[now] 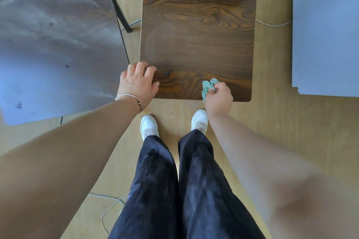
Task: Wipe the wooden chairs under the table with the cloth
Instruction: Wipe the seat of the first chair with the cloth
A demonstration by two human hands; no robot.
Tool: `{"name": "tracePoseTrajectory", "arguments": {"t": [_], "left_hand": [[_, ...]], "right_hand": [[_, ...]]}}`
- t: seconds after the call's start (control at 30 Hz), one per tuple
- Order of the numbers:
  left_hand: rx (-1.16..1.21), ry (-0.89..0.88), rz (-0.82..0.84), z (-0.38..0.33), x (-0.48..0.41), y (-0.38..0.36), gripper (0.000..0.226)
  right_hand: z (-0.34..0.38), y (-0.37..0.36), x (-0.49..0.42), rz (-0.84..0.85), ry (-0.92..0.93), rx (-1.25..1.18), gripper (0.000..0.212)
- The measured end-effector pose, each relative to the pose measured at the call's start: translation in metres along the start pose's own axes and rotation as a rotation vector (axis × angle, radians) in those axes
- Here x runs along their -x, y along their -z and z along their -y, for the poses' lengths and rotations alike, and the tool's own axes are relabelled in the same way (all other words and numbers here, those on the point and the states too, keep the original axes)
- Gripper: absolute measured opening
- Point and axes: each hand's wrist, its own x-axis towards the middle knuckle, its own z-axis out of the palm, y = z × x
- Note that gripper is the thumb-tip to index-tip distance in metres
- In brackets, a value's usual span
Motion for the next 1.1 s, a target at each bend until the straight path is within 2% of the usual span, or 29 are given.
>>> {"name": "tracePoseTrajectory", "arguments": {"t": [0.17, 0.4, 0.63, 0.87, 0.97, 1.1], "left_hand": [[0.027, 0.052, -0.016, 0.030, 0.016, -0.002, 0.044], [0.071, 0.120, -0.030, 0.062, 0.037, -0.002, 0.043], [0.059, 0.166, -0.029, 0.086, 0.052, -0.003, 0.044], [0.054, 0.171, -0.002, 0.086, 0.052, 0.003, 0.045], [0.029, 0.148, 0.009, 0.076, 0.046, 0.010, 0.045], [0.016, 0.120, 0.000, 0.058, 0.026, 0.019, 0.041]], "right_hand": [[0.022, -0.012, 0.010, 0.037, -0.027, 0.008, 0.008], [0.070, -0.037, 0.032, 0.103, 0.070, 0.044, 0.012], [0.110, -0.071, 0.069, 0.208, 0.322, 0.114, 0.010], [0.102, -0.078, 0.101, 0.442, 0.598, 0.119, 0.011], [0.100, -0.069, 0.100, 0.440, 0.550, 0.020, 0.010], [0.107, -0.043, 0.062, 0.299, 0.452, -0.095, 0.007]]}}
